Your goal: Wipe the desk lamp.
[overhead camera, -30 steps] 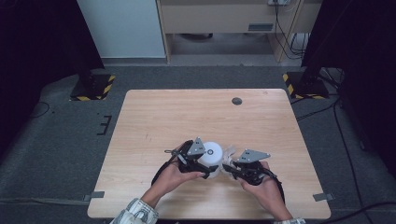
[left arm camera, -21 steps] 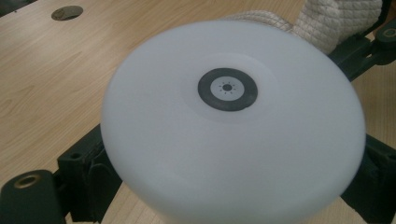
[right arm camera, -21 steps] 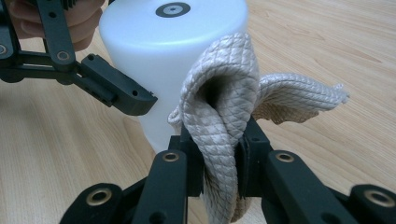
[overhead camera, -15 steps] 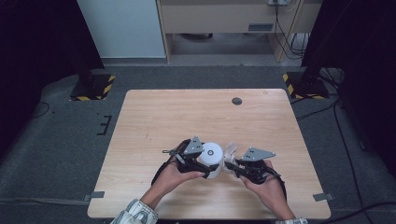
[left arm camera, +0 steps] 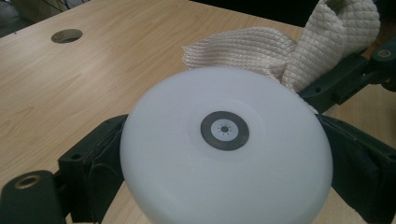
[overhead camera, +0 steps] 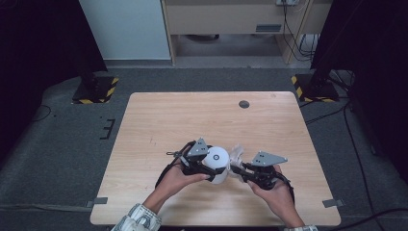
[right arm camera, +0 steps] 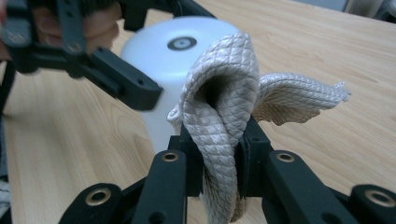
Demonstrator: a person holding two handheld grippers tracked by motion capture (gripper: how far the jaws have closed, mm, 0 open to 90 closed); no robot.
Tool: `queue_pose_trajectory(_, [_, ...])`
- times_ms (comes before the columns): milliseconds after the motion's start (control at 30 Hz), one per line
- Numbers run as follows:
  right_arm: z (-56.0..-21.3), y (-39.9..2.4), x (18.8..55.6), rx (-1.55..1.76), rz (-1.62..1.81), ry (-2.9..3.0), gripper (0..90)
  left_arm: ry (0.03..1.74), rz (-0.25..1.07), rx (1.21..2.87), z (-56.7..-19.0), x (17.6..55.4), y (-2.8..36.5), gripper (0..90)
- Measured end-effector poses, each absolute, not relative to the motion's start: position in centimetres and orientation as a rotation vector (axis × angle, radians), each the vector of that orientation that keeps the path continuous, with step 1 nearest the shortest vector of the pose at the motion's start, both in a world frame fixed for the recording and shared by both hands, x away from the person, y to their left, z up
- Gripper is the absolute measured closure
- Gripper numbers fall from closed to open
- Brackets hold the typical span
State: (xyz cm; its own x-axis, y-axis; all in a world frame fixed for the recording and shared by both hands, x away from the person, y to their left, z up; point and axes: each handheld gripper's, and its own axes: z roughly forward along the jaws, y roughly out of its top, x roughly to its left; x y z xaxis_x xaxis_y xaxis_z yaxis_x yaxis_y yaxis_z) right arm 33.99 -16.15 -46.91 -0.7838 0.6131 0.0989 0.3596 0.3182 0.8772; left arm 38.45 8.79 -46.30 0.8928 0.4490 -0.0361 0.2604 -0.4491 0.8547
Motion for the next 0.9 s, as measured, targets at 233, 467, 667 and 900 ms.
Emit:
queue_pose_trajectory(233, [-49.4,-15.1,34.5,0.945,1.309,2.449,76.0,0.505,0.241,2.075,-46.2,38.6,8.8,7.9])
queue_pose_trajectory(467, [-51.0,-14.0,34.4,0.927,1.205,2.564,76.2,0.511,0.243,2.081,-46.1,38.6,9.0,8.0])
queue_pose_trajectory(667, [-49.5,-13.2,32.9,0.81,1.279,2.556,76.3,0.504,0.241,2.079,-46.2,38.7,9.0,8.0])
queue_pose_trajectory(900, [-47.2,-15.6,33.4,0.889,1.467,2.337,76.4,0.498,0.228,2.083,-46.1,38.7,9.0,7.9])
